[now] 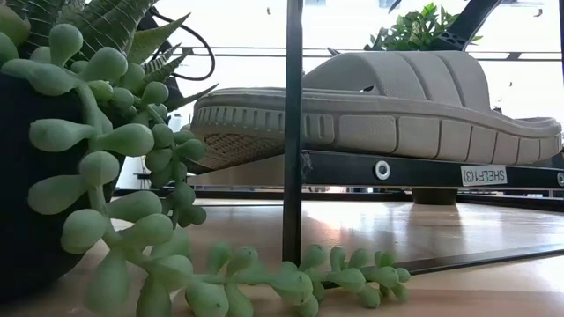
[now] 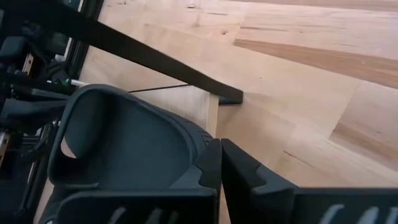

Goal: Pick and place slides into the shelf
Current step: Adjust the black slippers on the shelf, then return to Home Position

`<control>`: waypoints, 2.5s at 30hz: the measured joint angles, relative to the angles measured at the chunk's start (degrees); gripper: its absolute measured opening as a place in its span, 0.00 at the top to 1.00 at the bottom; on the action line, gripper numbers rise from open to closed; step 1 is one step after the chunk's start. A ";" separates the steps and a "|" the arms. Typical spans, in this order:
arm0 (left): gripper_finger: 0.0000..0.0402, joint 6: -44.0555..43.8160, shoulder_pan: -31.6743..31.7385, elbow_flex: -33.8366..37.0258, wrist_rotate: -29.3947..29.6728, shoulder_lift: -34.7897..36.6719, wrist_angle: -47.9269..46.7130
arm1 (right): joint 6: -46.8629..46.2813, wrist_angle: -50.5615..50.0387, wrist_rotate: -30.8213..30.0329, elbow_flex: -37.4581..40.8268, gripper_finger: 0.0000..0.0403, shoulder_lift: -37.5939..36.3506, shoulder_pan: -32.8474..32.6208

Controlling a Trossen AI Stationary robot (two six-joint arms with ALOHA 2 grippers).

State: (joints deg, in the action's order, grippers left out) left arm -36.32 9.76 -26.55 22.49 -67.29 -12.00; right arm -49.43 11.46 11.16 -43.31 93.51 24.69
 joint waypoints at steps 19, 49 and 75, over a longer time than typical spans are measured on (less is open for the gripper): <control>1.00 3.10 0.04 0.00 -6.61 -2.40 2.98 | 0.46 -0.02 1.83 0.00 1.00 -0.02 0.04; 1.00 5.04 -0.02 0.00 -12.77 8.77 -9.79 | 4.83 -0.89 1.79 -0.02 1.00 -7.62 -0.05; 1.00 30.06 -0.02 -0.02 -24.44 43.93 -5.93 | 27.01 -25.75 12.64 -0.11 1.00 -51.10 -0.25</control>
State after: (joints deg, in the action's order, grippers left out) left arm -6.26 9.74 -26.57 -1.96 -23.35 -17.93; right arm -22.42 -14.29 23.80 -43.42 42.41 24.43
